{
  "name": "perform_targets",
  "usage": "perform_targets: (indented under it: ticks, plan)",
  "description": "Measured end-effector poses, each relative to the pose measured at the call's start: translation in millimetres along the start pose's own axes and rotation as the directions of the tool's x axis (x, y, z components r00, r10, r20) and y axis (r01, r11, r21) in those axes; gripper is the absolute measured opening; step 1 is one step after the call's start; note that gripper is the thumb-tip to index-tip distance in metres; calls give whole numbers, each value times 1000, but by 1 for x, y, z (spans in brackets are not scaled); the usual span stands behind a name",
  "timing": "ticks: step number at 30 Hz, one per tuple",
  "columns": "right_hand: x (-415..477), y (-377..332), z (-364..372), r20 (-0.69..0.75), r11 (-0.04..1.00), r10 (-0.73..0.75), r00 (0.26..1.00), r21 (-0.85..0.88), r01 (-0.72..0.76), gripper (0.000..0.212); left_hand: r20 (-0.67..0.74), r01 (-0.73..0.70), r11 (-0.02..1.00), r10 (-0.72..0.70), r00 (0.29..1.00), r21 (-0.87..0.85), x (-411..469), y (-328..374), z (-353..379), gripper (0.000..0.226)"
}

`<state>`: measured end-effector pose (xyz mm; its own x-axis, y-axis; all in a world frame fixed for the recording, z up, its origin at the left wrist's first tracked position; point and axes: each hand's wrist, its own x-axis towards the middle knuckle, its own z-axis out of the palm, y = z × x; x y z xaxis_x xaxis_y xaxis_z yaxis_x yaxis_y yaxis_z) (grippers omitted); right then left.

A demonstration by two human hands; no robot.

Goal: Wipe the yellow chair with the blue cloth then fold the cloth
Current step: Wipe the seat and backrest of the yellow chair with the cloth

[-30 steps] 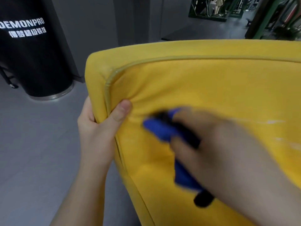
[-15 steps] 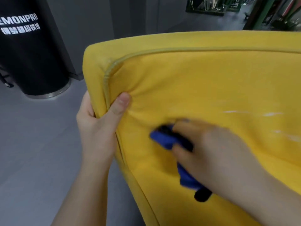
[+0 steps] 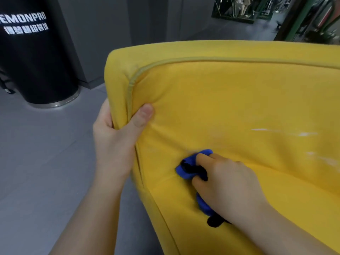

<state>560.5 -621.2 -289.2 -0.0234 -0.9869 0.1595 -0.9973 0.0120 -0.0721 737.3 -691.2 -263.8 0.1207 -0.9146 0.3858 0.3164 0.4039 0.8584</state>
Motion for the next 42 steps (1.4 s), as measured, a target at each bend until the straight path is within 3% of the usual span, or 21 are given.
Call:
perform_targets:
  ticks: [3,5,7,9,11,14,16,18,21,24,28,30,33,36,39,42]
  plan:
    - [-8,41,-8,-201,965,257,945,2,-262,26,15,4,1000,-4,1000,-4,1,2,0,45]
    - [-13,74,-11,-268,861,504,821,74,-504,27,1,4,1000,-4,1000,-9,-1,2,3,43]
    - [-12,84,-7,-316,814,575,754,130,-566,23,-13,-13,1000,13,1000,-22,-1,1,6,42]
    - [-6,61,5,-338,845,534,775,245,-475,20,-33,-32,999,31,999,-35,-3,-1,7,40]
    - [-3,13,13,-321,874,429,844,383,-298,14,-42,-53,997,51,998,-49,-4,-3,7,38]
    - [-11,-60,15,-188,788,226,956,612,-65,18,-54,-77,996,74,996,-45,-4,-5,8,35]
    - [-17,-88,19,-130,798,102,986,602,-3,23,-43,-58,997,56,998,-48,-2,-7,7,28]
    - [-15,-88,22,-195,878,61,979,477,40,19,-26,-49,998,48,999,-49,-1,-7,4,31]
    - [-8,-52,17,-300,980,-6,954,189,65,14,-24,-62,997,61,998,-45,0,-5,4,39]
    - [-6,-1,9,-343,999,-10,939,-49,-7,13,-4,-65,997,65,998,-50,1,-5,4,38]
    - [-4,73,-12,-408,915,334,850,-79,-397,21,3,-76,996,76,997,-50,0,-5,3,34]
    - [-1,83,-13,-427,885,424,799,7,-466,22,0,-85,995,85,996,-47,-1,-7,8,32]
    - [4,31,4,-368,898,433,823,259,-357,18,-27,-117,991,116,993,-58,-2,-11,12,21]
    - [-2,-55,21,-300,873,294,907,471,-127,18,-70,-144,988,140,988,-51,-2,-14,12,26]
    - [-5,-91,23,-335,875,156,929,484,28,19,-62,-128,991,125,990,-32,1,-18,10,41]
    - [-8,-84,21,-282,908,38,959,410,85,15,-49,-127,991,125,991,-38,3,-21,6,46]
